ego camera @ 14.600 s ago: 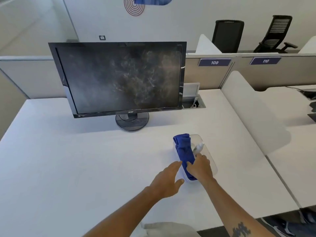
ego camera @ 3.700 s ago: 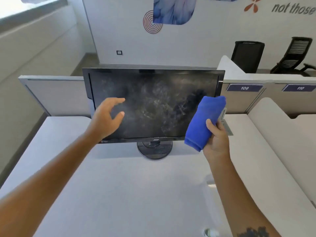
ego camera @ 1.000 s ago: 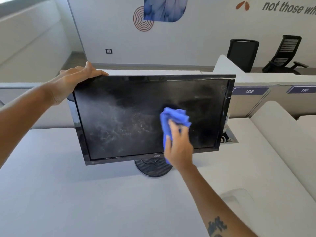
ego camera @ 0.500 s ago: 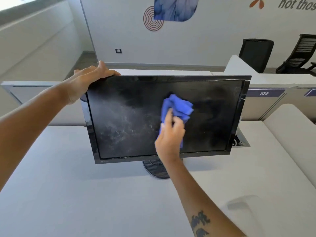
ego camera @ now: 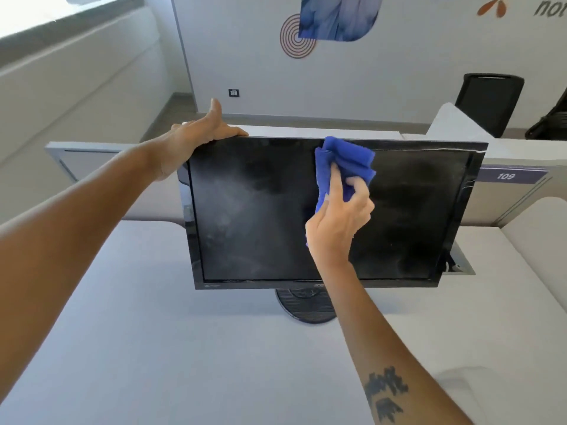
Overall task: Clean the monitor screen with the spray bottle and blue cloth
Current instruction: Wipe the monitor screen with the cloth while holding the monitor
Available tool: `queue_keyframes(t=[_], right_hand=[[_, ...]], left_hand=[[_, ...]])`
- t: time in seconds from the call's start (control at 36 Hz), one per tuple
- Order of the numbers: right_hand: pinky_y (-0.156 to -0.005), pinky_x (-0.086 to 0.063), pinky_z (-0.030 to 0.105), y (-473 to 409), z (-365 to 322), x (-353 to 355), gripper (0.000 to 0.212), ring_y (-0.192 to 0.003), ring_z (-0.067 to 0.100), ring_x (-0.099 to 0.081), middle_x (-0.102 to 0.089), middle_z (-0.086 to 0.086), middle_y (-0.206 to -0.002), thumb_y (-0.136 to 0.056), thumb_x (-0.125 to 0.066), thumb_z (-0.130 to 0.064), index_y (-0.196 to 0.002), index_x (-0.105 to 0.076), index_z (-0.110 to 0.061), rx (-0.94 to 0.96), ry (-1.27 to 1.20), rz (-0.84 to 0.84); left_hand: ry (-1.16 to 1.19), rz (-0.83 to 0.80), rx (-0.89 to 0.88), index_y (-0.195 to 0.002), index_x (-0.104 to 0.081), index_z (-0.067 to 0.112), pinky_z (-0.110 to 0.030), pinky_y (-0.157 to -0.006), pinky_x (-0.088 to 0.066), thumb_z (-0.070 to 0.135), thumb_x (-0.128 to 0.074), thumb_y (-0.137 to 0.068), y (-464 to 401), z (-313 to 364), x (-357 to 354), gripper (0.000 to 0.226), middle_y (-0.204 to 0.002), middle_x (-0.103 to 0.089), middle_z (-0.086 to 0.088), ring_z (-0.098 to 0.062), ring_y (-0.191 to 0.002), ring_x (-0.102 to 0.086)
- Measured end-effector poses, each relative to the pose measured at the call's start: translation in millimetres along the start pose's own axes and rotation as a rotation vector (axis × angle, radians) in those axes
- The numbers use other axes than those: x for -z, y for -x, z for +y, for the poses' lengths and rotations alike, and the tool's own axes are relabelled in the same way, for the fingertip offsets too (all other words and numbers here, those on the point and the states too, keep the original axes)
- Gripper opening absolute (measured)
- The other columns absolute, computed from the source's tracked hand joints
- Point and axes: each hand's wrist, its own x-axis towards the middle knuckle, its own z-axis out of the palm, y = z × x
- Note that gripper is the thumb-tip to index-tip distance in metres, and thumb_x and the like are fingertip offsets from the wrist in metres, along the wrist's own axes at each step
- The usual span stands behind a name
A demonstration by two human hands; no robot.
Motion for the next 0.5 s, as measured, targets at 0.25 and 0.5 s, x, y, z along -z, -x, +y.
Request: queue_keyframes(t=[0.25,0.5], right_hand=[[-0.093,-0.050,0.050,13.0,-55.2,-37.0,0.060,-0.111,0.036,-0.056,-0.066,0.010,-0.142,-0.091,-0.059,0.006,-0.144,-0.070,-0.021,0.370,-0.087,-0.086],[-0.105,-0.043,0.048,42.7,-67.5,-60.5,0.061,-0.124,0.037,-0.046,-0.054,0.000,-0.152,-0.093,-0.058,-0.007,-0.152,-0.055,-0.023,1.334,0.050,-0.559]], left_hand=[[0.114,-0.100,-0.048,-0.122,-0.080,0.053,-0.033,-0.125,-0.021,0.117,-0.019,-0.054,8.2,5.9,6.4,0.112,-0.136,-0.073,0.031,0.009,-0.133,-0.061],[0.161,-0.098,0.009,-0.117,-0.086,0.040,-0.021,-0.111,-0.029,0.087,0.008,-0.094,14.0,18.3,11.3,0.107,-0.124,-0.078,0.023,0.003,-0.122,-0.066]])
